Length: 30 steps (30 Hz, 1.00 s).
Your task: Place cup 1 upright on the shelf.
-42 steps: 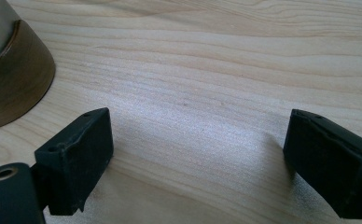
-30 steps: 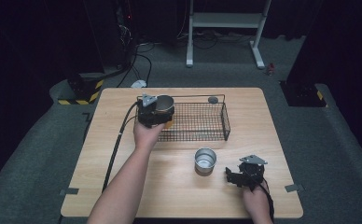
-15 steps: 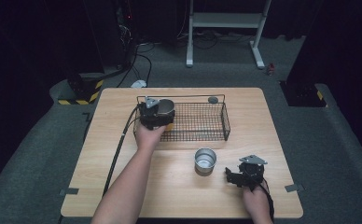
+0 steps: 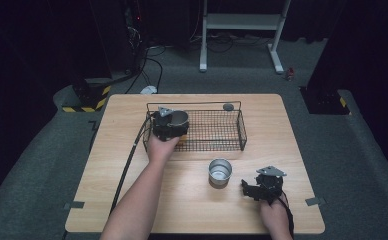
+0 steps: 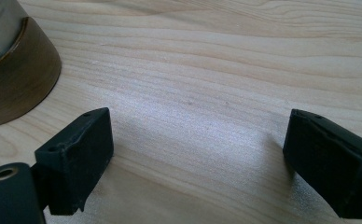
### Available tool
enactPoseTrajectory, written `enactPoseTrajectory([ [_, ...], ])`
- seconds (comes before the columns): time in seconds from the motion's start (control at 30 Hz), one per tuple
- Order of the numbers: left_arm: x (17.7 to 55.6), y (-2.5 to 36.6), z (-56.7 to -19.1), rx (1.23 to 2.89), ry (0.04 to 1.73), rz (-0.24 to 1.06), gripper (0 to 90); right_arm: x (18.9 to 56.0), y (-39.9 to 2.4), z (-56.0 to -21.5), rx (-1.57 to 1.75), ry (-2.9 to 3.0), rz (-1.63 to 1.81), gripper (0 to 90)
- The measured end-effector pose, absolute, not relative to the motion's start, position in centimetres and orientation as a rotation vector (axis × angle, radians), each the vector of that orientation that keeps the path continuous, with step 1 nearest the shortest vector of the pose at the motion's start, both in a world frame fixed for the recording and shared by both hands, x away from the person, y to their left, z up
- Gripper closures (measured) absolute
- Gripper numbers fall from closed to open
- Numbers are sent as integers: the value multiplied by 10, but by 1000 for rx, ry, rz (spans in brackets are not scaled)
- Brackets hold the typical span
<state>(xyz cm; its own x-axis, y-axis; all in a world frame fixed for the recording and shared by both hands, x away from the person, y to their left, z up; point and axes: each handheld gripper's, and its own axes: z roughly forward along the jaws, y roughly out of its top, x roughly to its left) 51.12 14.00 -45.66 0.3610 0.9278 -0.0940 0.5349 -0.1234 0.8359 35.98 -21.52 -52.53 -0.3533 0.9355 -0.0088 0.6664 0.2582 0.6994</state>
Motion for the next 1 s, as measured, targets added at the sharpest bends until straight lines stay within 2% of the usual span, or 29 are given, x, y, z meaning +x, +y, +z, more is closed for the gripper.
enactPoseTrajectory([
  [1.0, 510, 139, -465, 1820, 1285, 630, 141, 360, -215, -525, 1452, 2113, 855, 84],
])
